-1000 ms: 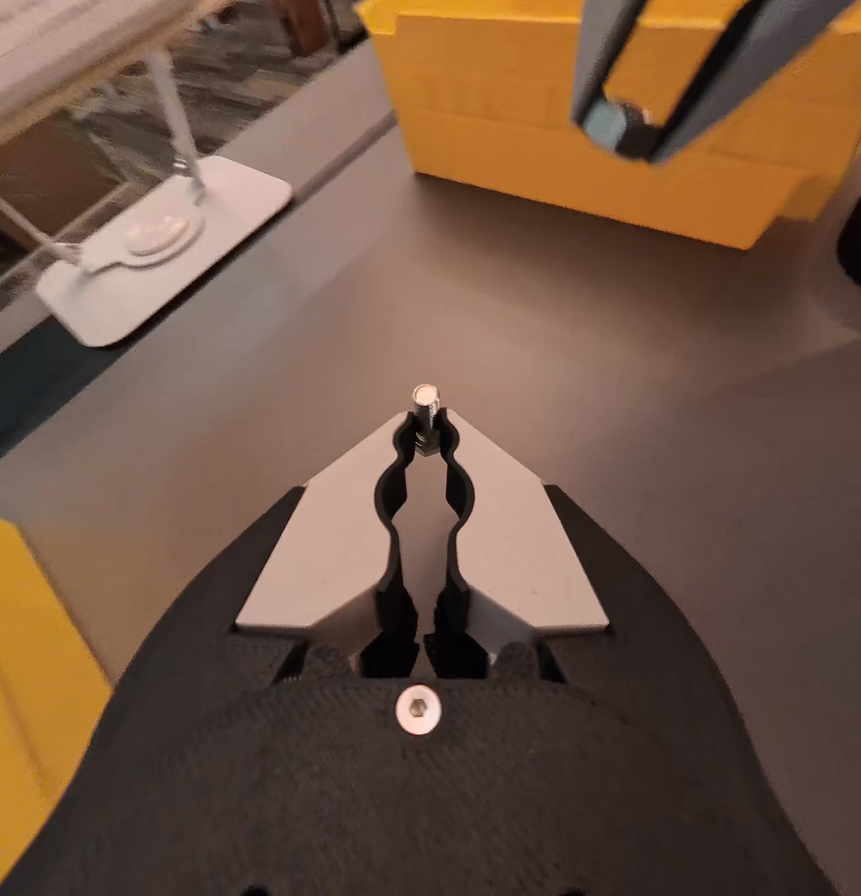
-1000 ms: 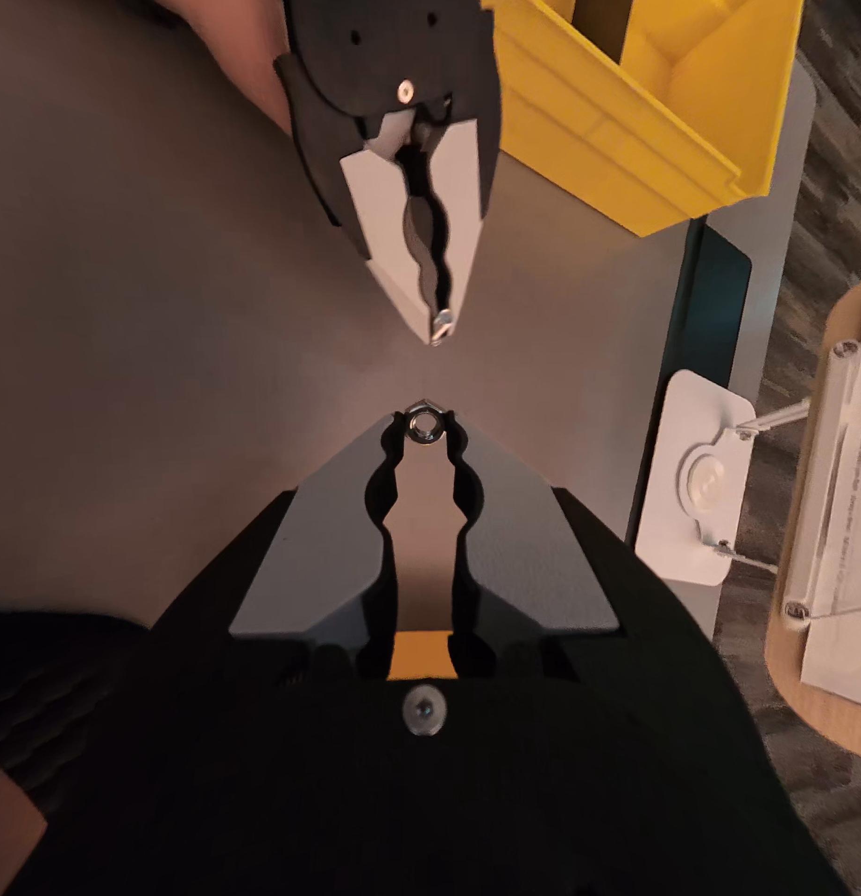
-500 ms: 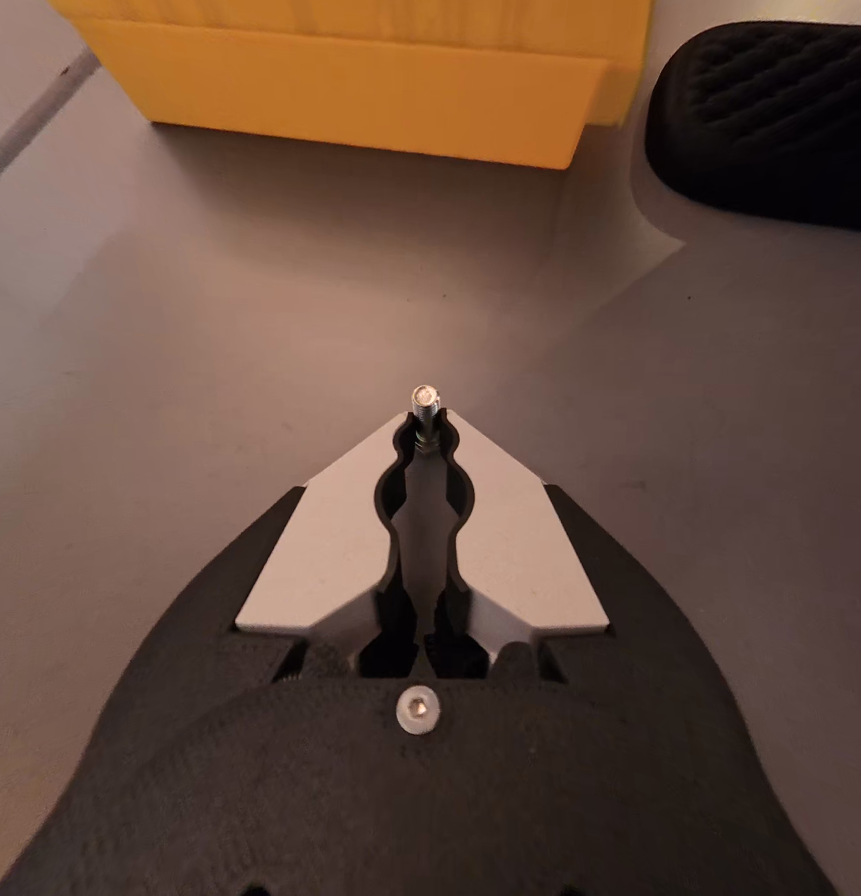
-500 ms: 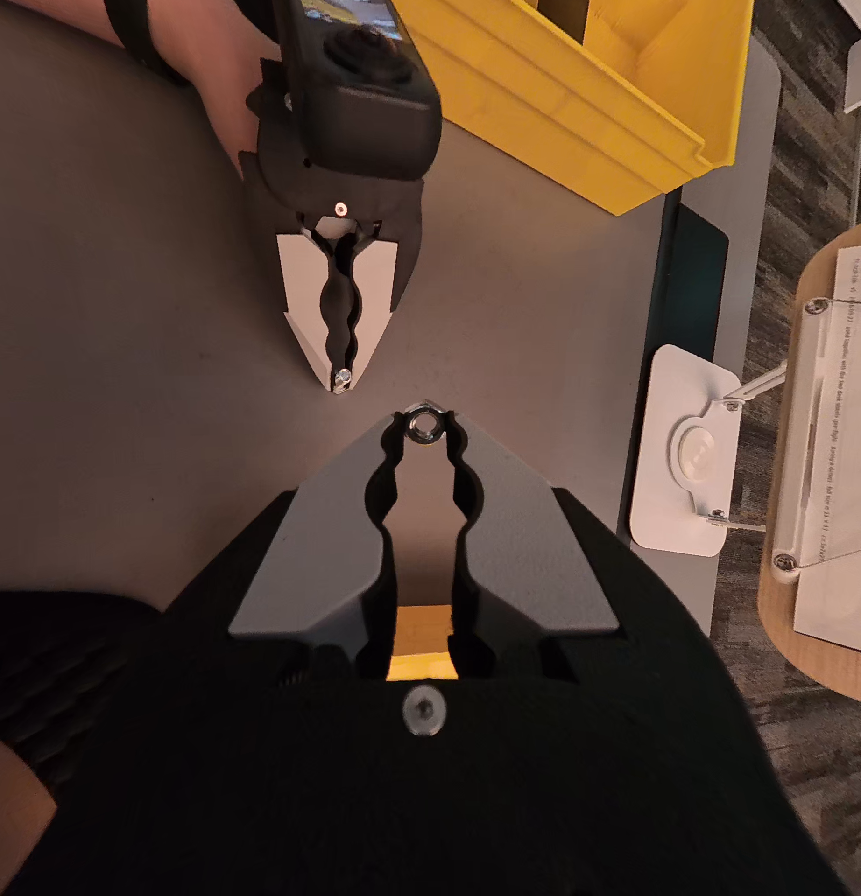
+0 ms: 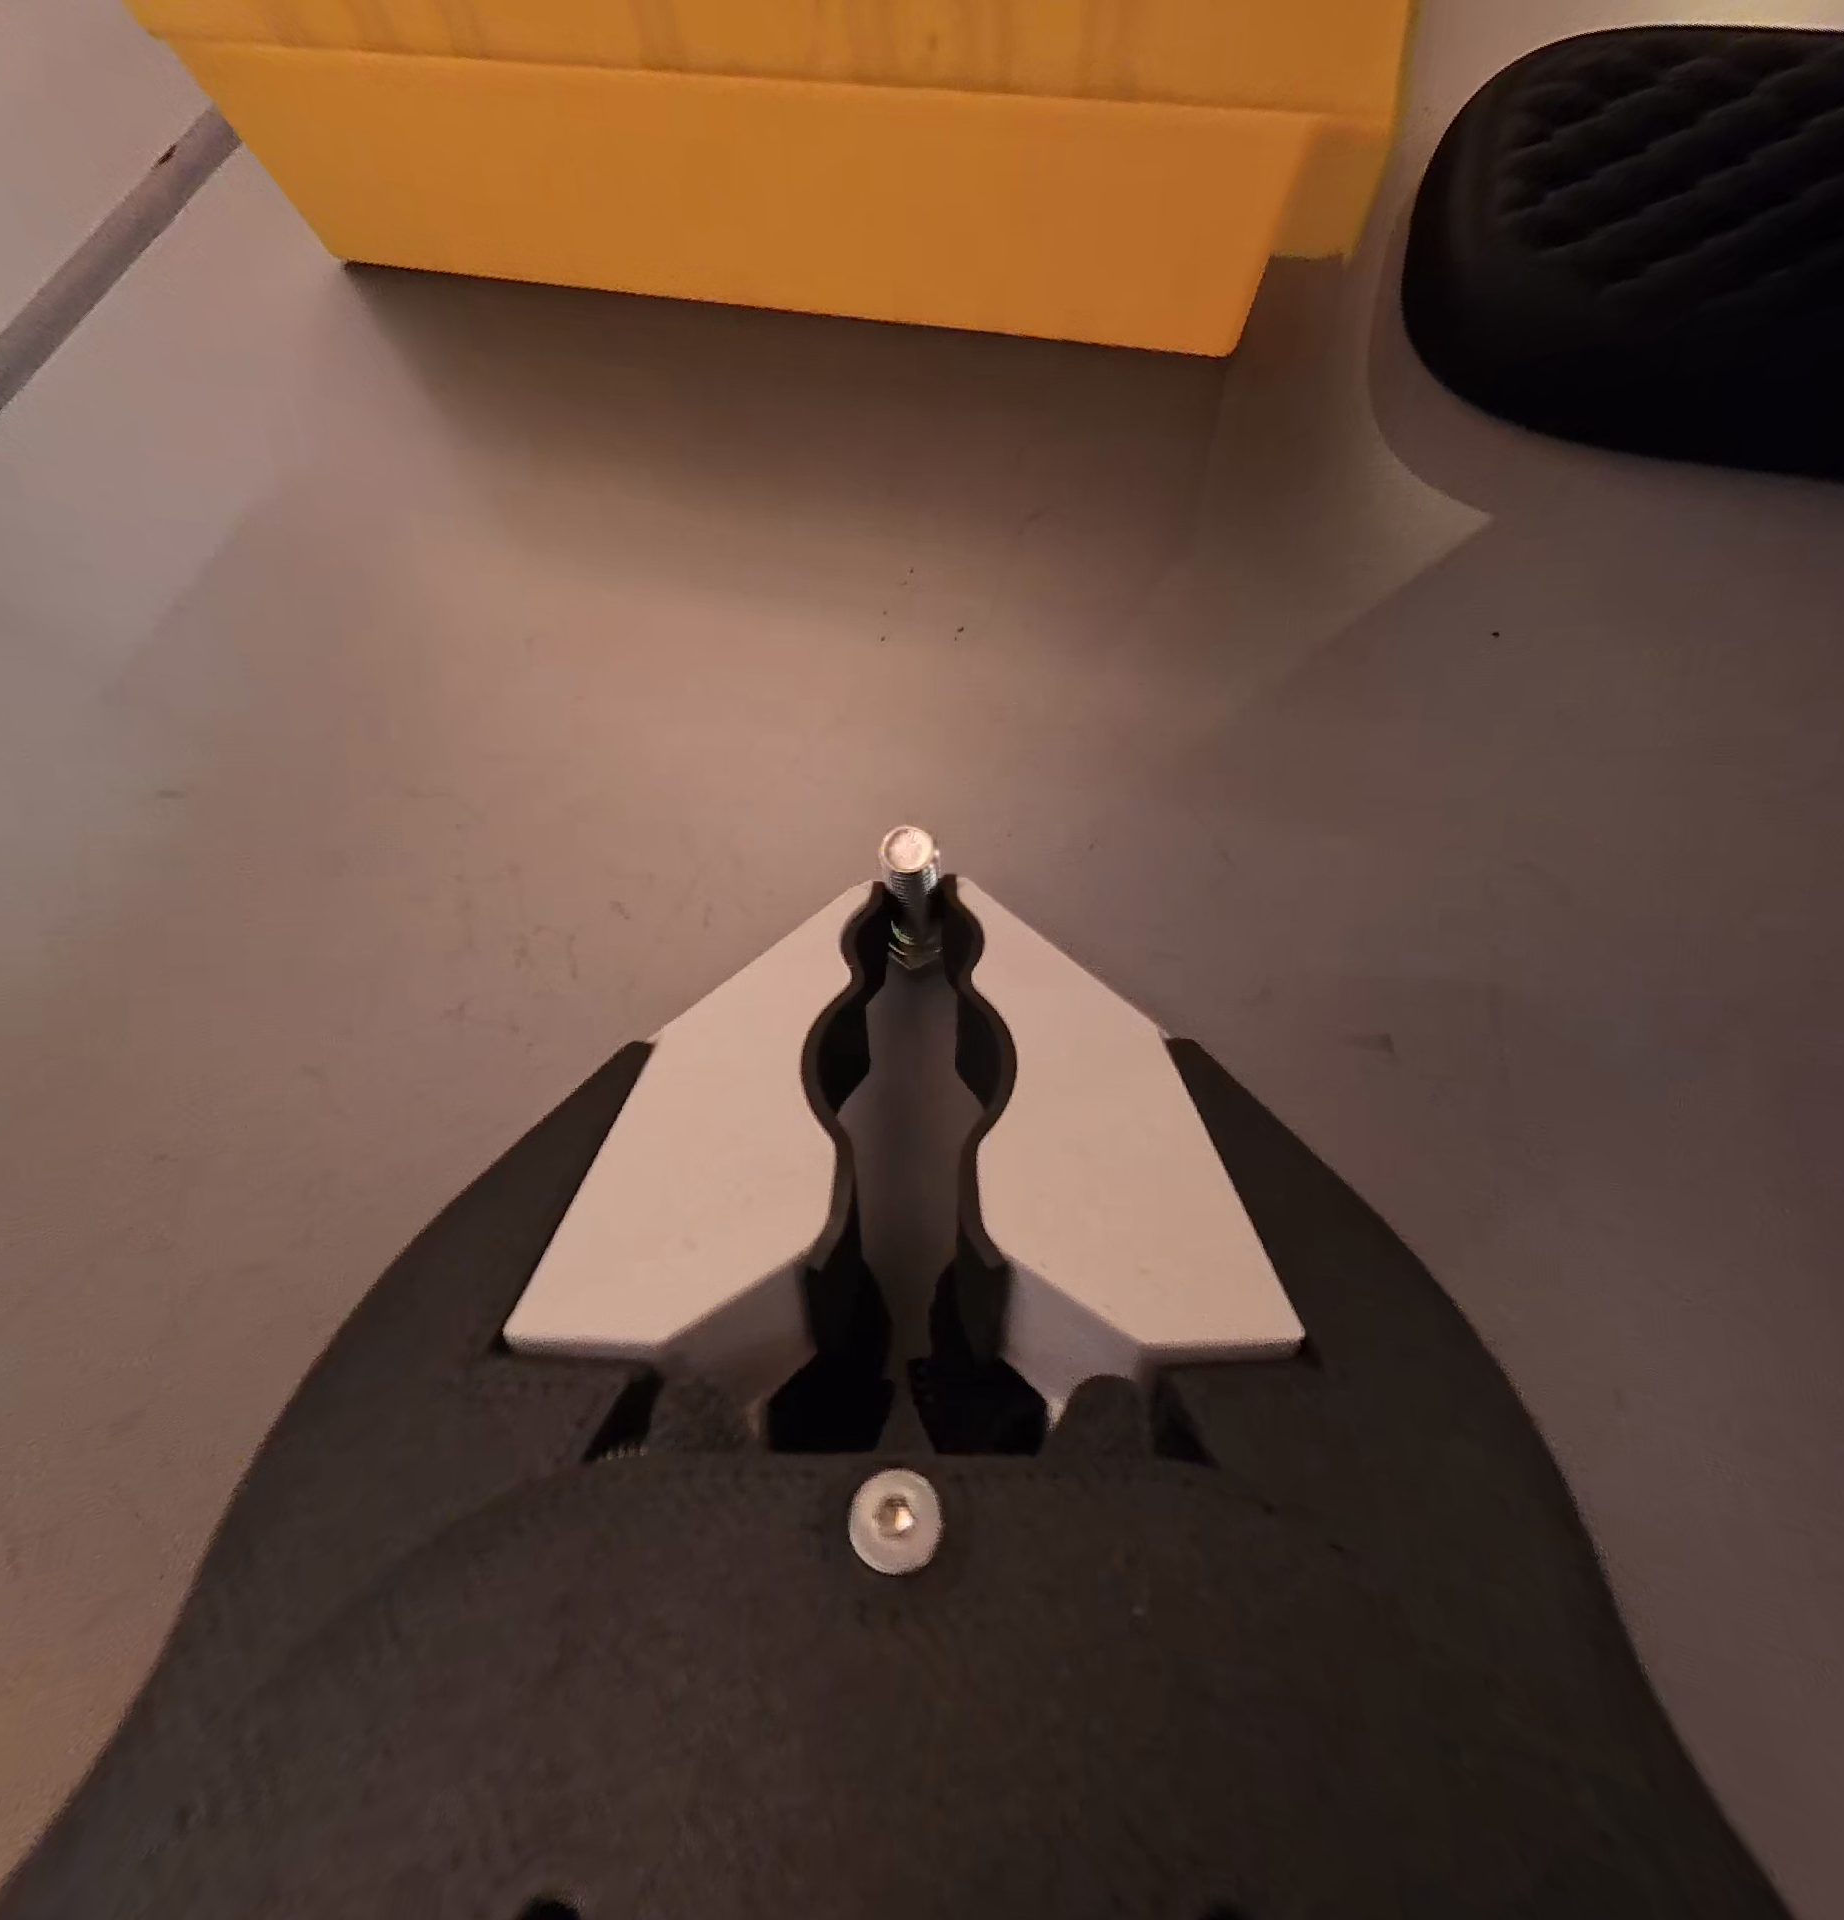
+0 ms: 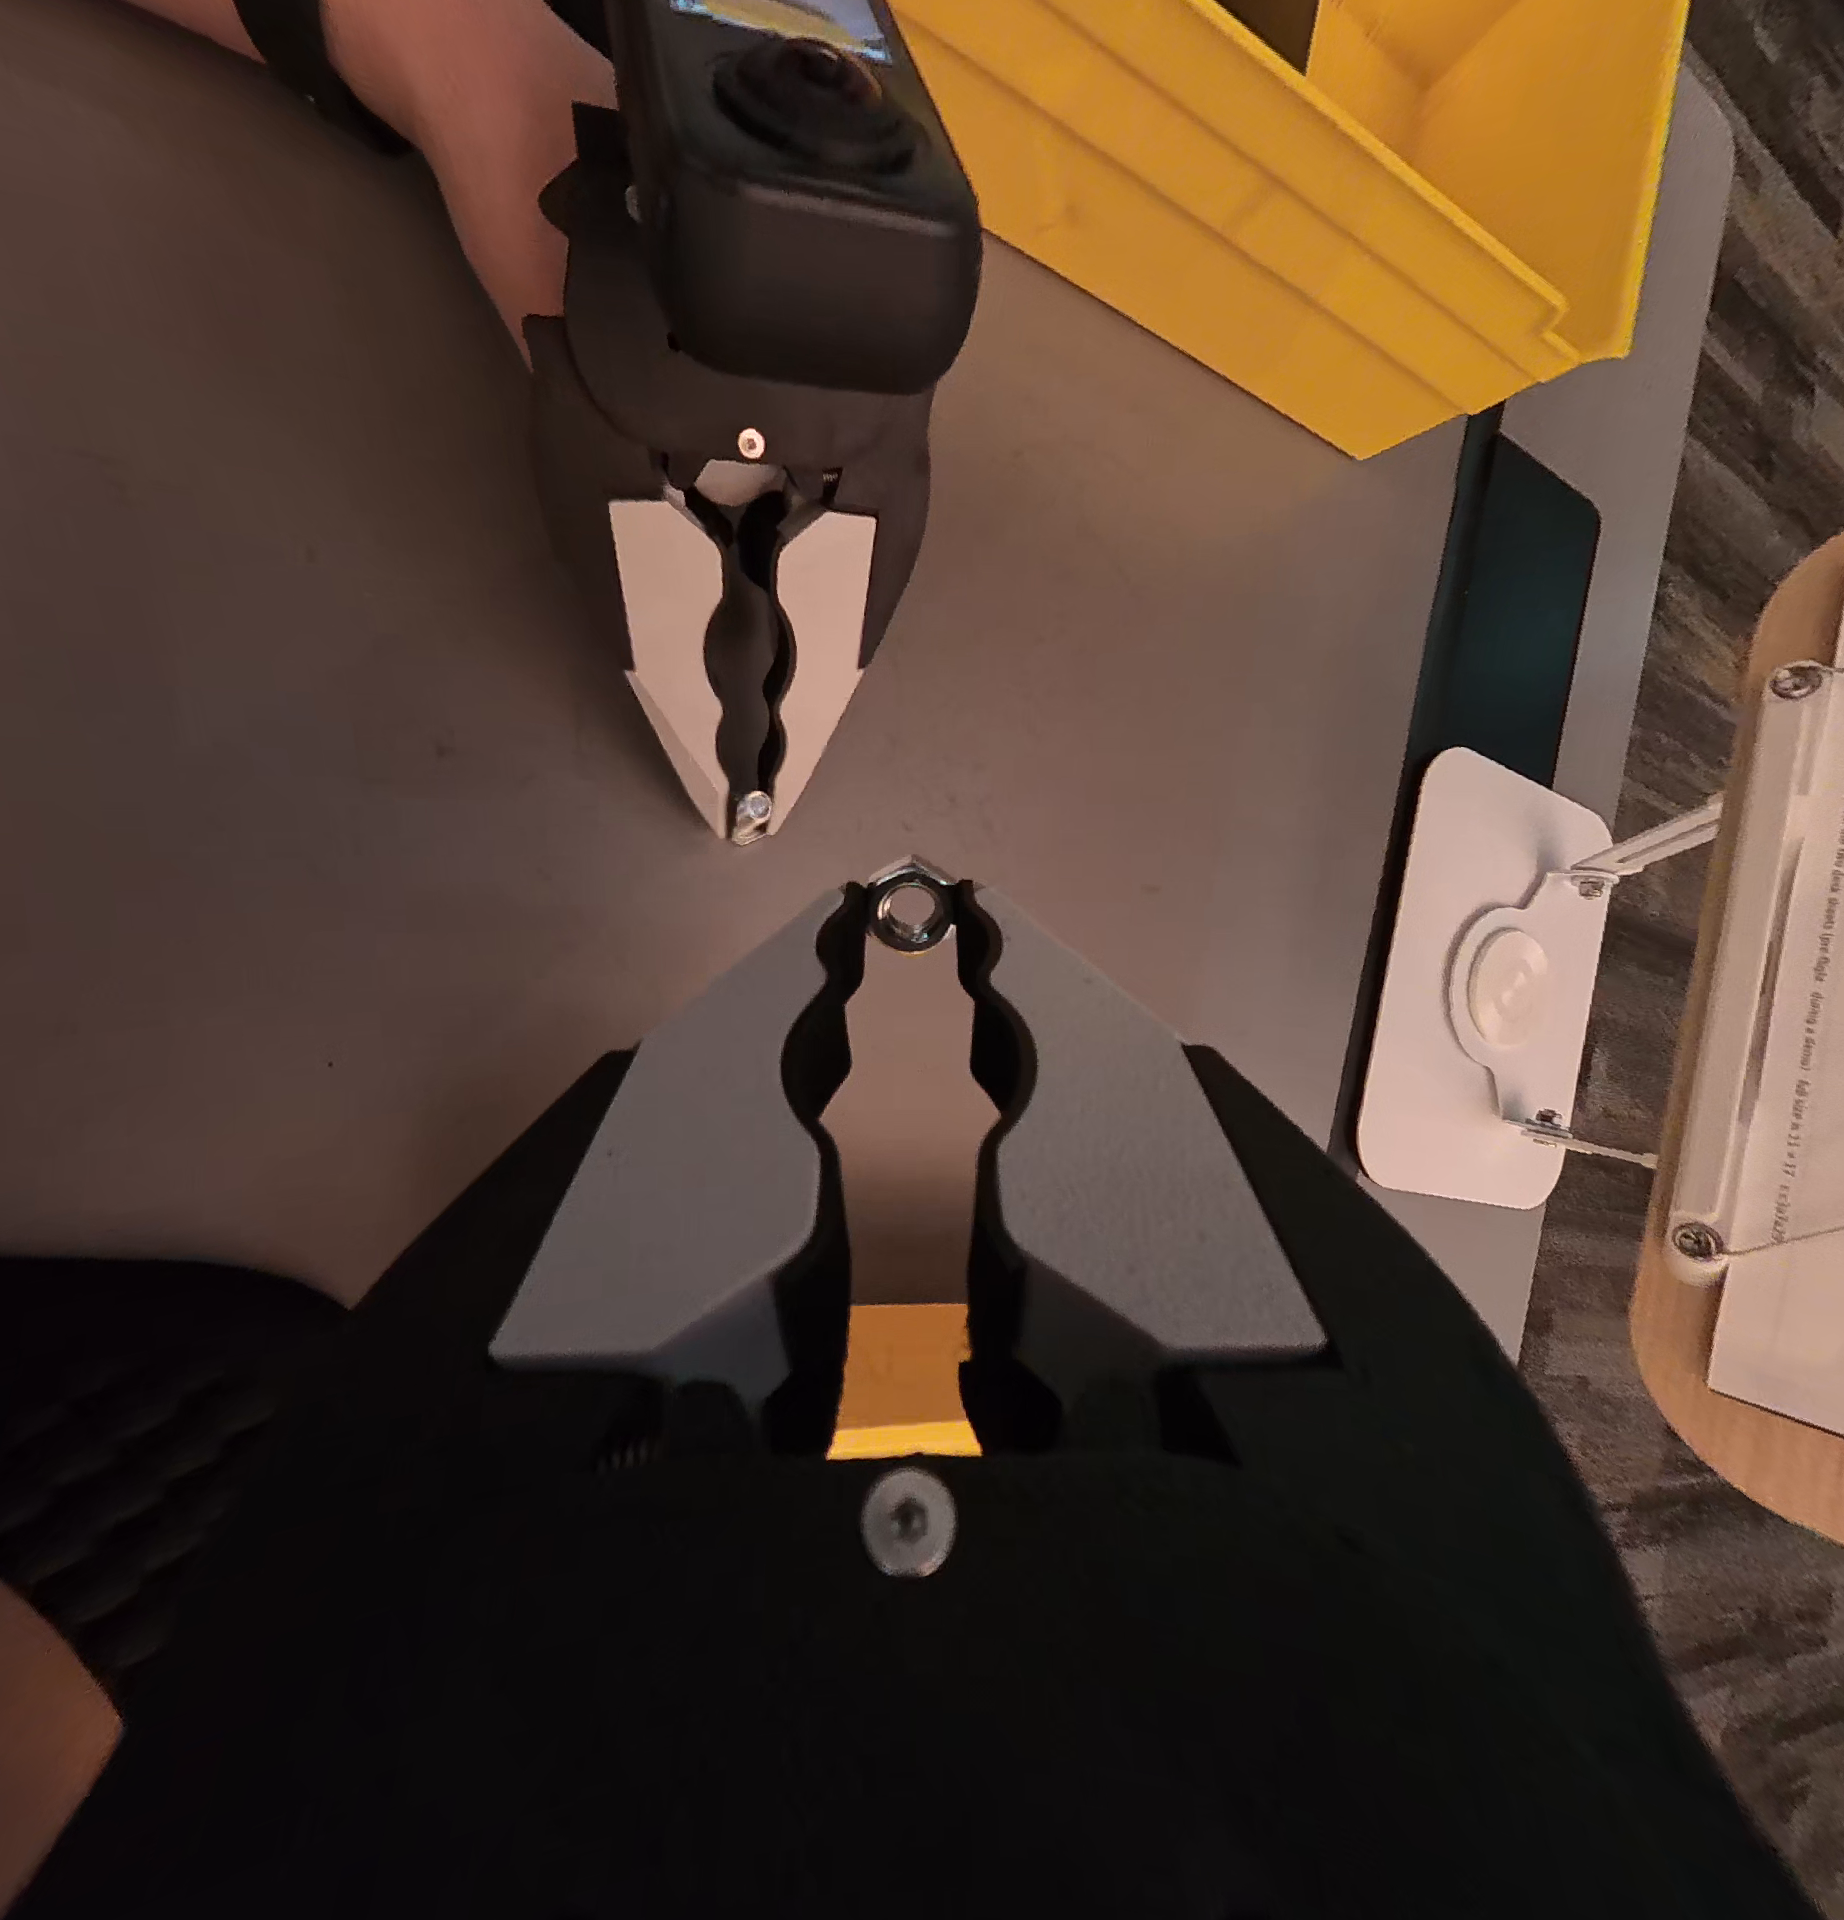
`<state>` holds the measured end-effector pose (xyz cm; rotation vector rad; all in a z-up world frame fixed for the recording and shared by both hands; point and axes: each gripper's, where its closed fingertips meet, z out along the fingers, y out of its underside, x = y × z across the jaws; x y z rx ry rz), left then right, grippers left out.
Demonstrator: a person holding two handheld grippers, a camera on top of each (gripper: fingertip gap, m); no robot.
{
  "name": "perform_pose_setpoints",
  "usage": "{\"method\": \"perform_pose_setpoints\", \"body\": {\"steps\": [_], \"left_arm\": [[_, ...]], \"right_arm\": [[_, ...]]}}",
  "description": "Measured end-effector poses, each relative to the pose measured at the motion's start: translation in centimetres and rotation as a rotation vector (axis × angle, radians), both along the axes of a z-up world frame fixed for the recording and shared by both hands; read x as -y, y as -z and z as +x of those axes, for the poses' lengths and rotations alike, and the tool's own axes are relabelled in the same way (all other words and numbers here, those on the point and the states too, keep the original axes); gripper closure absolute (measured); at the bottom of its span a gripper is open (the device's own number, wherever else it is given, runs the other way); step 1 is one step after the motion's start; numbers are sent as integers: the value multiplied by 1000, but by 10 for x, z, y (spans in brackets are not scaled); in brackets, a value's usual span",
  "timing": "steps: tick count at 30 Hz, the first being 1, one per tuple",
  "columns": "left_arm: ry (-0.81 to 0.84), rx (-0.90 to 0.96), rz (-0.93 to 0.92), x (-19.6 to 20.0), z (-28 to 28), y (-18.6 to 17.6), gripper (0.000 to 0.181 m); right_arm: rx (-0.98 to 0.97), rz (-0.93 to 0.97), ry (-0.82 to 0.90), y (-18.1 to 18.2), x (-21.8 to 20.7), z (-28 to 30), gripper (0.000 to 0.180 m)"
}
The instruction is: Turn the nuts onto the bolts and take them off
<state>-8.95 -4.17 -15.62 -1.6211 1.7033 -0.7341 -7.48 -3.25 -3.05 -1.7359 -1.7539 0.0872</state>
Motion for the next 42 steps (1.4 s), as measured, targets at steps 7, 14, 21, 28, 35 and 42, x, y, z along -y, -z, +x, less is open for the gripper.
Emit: {"method": "perform_pose_setpoints", "body": {"steps": [7, 14, 21, 28, 35, 42], "left_arm": [[-40, 10, -24, -5, -2, -19, 173], [21, -118, 53, -8, 3, -41, 173], [28, -147, 63, 0, 6, -39, 173], [67, -81, 47, 17, 3, -58, 173], [54, -106, 109, 19, -8, -60, 173], [66, -149, 152, 21, -16, -56, 173]], "right_arm": [[-34, -24, -53, -1, 8, -10, 164], [20, -133, -58, 19, 15, -3, 163], [24, -144, -155, 33, 16, -20, 164], [56, -71, -245, 32, 24, -30, 163], [112, -54, -248, 34, 29, -32, 163], [151, -54, -286, 43, 34, -43, 163]]}}
